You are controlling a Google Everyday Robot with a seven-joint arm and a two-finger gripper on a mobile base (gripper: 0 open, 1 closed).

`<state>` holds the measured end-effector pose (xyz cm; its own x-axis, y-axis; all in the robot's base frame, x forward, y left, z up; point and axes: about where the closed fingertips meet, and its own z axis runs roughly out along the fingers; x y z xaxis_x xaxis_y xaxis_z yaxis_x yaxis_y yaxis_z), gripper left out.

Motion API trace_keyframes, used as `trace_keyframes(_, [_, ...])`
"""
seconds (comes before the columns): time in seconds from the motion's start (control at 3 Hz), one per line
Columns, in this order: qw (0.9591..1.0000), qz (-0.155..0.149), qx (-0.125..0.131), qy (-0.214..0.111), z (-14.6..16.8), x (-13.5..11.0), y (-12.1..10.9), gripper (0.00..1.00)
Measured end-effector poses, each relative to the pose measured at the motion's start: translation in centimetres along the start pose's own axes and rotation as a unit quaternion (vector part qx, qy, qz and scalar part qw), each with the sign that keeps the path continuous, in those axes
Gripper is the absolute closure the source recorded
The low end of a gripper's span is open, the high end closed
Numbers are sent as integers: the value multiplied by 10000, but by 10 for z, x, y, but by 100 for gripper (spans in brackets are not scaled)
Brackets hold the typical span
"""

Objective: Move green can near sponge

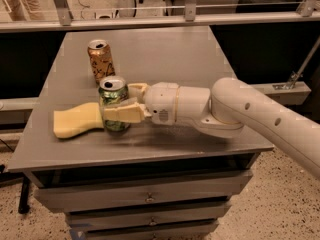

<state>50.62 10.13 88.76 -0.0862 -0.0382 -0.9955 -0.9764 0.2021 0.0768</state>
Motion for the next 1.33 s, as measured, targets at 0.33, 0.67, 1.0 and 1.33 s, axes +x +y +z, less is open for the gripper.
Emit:
trace_keyframes(0.33, [10000,-30,-74,-17,7,1,5,61])
trace_keyframes(0.67, [9999,-67,-101,-75,11,0,8,38])
trace_keyframes(1.0, [9998,-105,-117,-115,12,0,10,15])
trace_keyframes(1.33, [9996,-222,-79,-124,8,-2,8,0])
